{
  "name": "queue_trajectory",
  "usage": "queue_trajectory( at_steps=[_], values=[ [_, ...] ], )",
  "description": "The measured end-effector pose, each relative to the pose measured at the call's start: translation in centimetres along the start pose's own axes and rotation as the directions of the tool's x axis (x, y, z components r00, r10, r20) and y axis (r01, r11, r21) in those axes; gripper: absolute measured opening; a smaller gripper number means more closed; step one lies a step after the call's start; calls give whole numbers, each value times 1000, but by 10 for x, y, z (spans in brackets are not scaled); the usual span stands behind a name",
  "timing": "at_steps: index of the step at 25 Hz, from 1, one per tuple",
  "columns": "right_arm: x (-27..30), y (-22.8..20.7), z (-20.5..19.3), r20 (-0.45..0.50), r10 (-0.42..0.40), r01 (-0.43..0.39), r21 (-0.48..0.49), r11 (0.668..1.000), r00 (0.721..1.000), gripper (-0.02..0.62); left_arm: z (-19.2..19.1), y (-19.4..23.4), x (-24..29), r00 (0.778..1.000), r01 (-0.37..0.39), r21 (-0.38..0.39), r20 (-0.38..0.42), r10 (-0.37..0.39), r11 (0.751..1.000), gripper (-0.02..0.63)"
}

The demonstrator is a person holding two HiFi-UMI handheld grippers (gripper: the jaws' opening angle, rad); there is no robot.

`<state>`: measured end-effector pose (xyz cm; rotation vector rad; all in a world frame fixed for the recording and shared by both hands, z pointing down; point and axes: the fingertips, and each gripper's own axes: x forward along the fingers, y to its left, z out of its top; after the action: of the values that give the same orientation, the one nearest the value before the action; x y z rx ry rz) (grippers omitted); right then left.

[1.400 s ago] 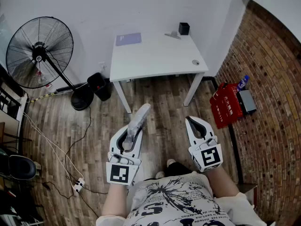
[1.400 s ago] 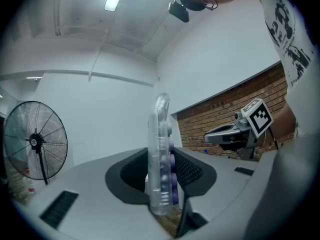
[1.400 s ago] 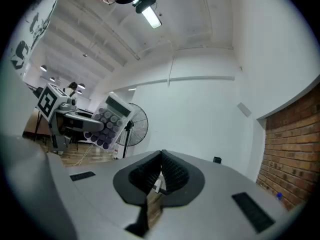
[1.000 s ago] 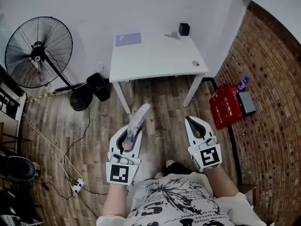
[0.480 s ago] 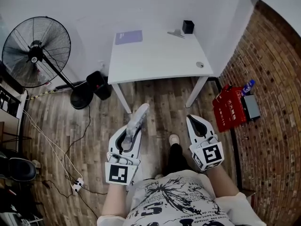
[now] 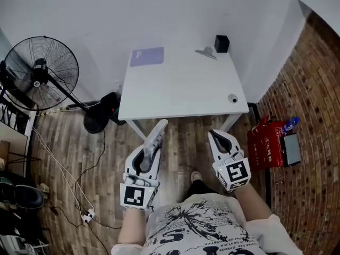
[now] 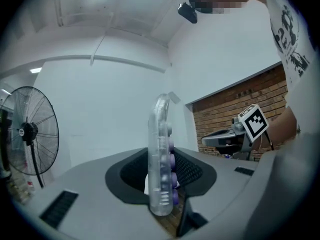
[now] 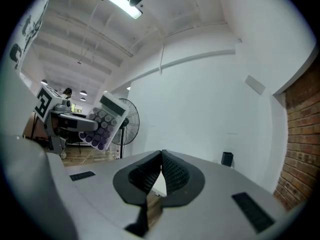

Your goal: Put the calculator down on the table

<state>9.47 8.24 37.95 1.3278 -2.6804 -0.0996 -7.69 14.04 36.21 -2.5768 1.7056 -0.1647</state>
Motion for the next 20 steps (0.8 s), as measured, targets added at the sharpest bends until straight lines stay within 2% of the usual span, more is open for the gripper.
queue_trajectory(
  at_steps=[5, 10, 13, 16, 20],
  values=[
    [66, -74, 9, 11, 47, -46, -25, 999, 999, 15, 17, 15, 93, 999, -39, -27, 22, 40, 999, 142],
    [116, -123, -4, -17, 64, -65, -37, 997, 998, 14, 19, 24, 160, 996, -62, -71, 54, 66, 996, 142],
    [144, -136, -7, -33, 70, -71, -24, 997, 997, 15, 6, 37, 191, 999, -49, -73, 3, 49, 996, 141],
    [172, -151, -13, -47, 65, -66, -20, 998, 997, 15, -15, 51, 219, 994, -23, -43, -110, 18, 999, 141],
    [215, -179, -26, -65, 3, -4, -10, 1000, 998, 15, -13, 80, 268, 1000, -1, -56, -25, 0, 998, 141]
  ],
)
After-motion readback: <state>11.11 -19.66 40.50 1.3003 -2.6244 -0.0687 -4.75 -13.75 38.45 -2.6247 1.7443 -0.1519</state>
